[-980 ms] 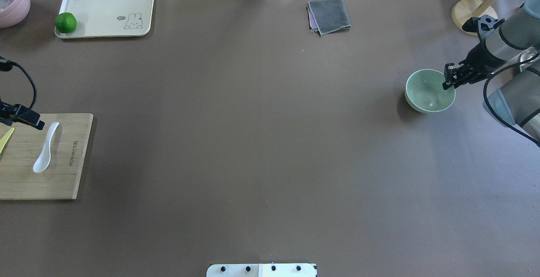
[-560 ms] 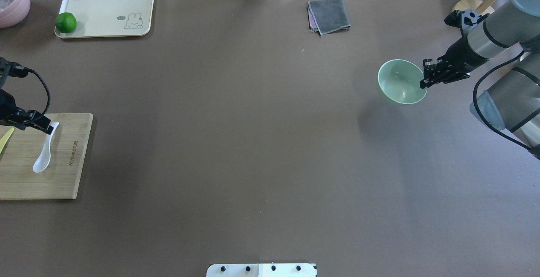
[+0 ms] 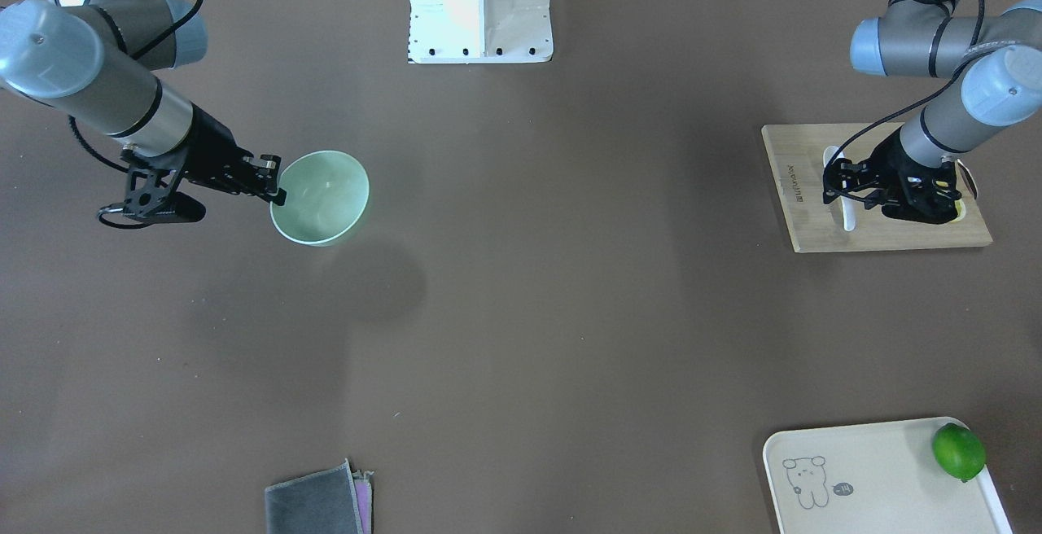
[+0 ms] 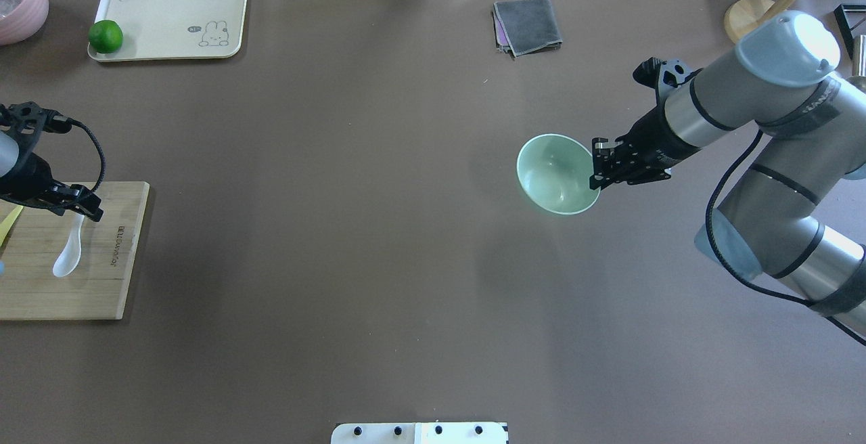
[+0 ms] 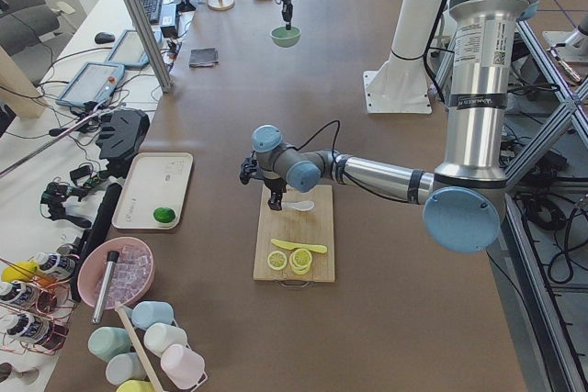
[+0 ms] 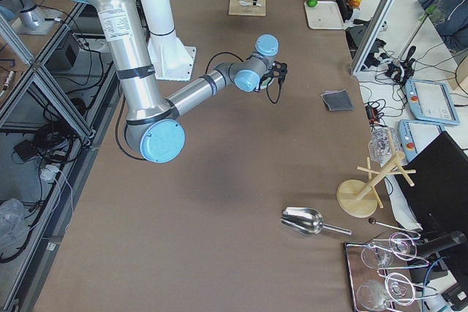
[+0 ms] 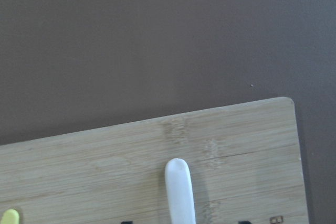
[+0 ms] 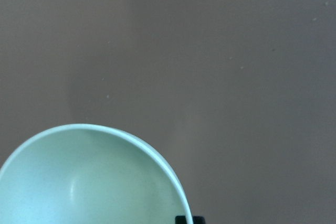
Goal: Place spoon in bowl
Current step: 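Drag bowl toward table center with right gripper while left gripper grasps spoon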
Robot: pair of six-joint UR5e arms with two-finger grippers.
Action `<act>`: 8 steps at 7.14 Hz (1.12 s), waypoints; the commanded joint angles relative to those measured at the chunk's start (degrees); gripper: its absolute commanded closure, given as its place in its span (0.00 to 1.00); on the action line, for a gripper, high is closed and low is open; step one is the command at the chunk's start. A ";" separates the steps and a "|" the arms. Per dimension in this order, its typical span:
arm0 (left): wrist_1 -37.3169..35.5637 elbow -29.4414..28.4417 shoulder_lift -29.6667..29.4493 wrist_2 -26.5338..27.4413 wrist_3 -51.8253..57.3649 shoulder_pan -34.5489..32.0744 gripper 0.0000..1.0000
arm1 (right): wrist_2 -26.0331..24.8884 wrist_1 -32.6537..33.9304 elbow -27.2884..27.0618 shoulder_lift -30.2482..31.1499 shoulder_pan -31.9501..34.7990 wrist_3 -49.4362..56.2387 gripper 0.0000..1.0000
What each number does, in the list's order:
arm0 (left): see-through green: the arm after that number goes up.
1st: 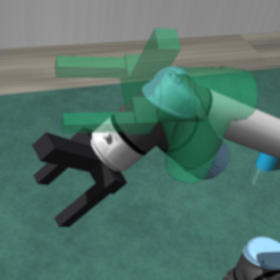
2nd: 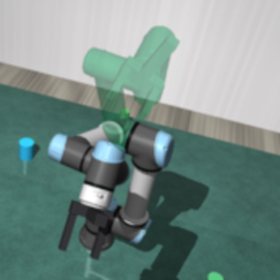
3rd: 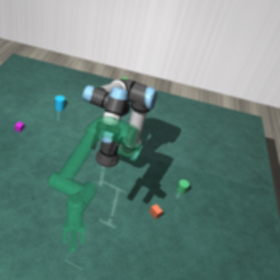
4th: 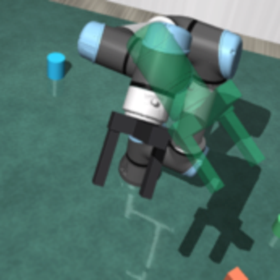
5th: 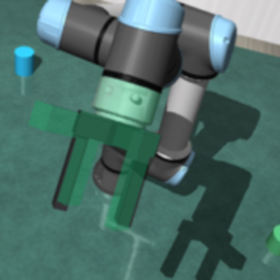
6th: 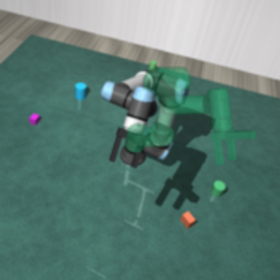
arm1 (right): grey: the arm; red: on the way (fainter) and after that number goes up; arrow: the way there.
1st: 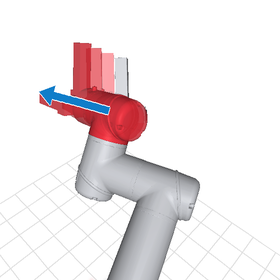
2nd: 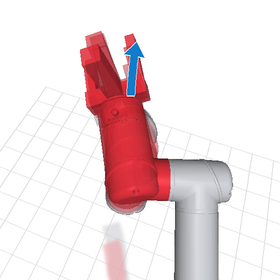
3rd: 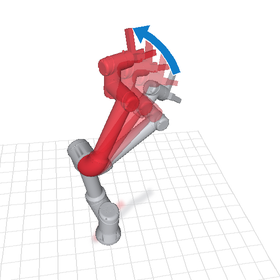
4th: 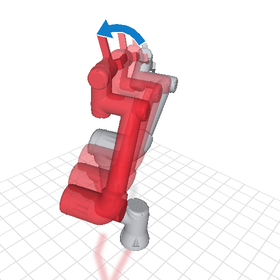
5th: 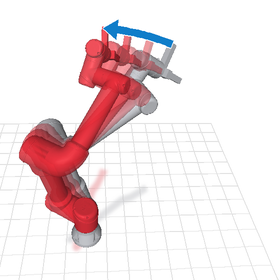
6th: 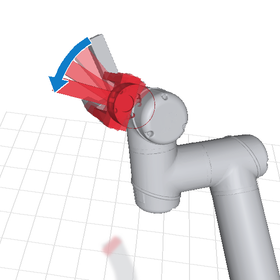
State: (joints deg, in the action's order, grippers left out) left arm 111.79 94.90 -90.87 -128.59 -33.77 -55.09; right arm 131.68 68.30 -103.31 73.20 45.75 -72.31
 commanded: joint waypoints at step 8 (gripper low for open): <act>-0.17 1.94 -1.49 0.80 -2.70 0.43 1.00 | -17.41 0.52 -0.23 -11.14 -20.69 -18.30 1.00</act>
State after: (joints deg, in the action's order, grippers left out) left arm 111.76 95.13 -91.44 -127.66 -35.79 -54.66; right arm 115.68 68.71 -103.79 62.81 26.43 -89.85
